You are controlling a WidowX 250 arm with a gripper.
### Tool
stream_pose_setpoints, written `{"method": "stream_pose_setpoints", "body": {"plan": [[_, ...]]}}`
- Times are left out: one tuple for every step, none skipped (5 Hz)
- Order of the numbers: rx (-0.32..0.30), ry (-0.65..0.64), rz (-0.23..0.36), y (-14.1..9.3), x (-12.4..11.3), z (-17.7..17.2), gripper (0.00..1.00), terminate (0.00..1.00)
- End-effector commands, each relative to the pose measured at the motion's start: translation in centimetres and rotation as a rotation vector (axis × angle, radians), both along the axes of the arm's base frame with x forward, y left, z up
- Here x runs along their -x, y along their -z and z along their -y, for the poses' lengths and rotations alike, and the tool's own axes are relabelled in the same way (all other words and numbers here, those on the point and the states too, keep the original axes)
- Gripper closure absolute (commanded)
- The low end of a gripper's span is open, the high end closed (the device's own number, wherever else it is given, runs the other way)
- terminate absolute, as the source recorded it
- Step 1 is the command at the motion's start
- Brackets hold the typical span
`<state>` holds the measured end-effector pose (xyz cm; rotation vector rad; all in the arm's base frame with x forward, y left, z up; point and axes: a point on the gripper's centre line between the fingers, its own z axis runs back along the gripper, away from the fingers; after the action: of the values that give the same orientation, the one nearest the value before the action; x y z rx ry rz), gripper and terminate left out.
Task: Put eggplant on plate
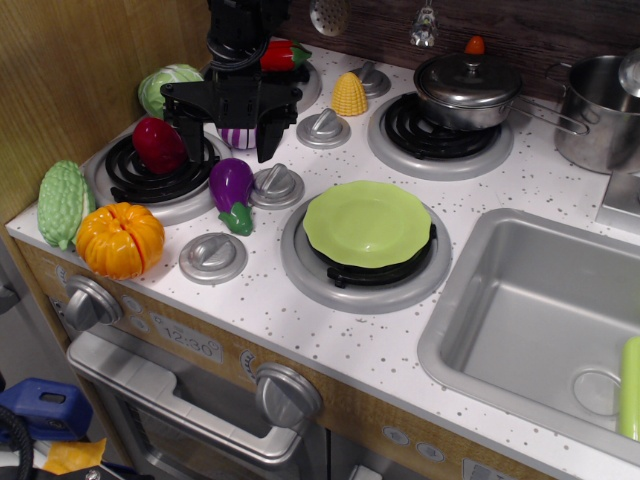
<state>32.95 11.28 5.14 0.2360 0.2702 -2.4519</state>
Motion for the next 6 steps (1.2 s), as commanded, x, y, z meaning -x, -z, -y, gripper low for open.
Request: {"method": "stream_pose_setpoints", "body": {"plan": [[0.000, 0.000, 0.000, 0.0, 0.0, 0.0, 0.00, 0.00], [-0.024, 0.035, 0.009, 0.5, 0.0, -0.3, 0.00, 0.00], [-0.071, 0.112, 0.005, 1.0, -0.2, -1.0, 0.00, 0.00], [-0.103, 0.148, 0.000, 1.6, -0.4, -1.2, 0.00, 0.00], [-0.085, 0.161, -0.008, 2.2, -0.5, -1.6, 0.00, 0.00], [-0.069, 0.181, -0.019, 3.2, -0.5, -2.0, 0.00, 0.00]]}}
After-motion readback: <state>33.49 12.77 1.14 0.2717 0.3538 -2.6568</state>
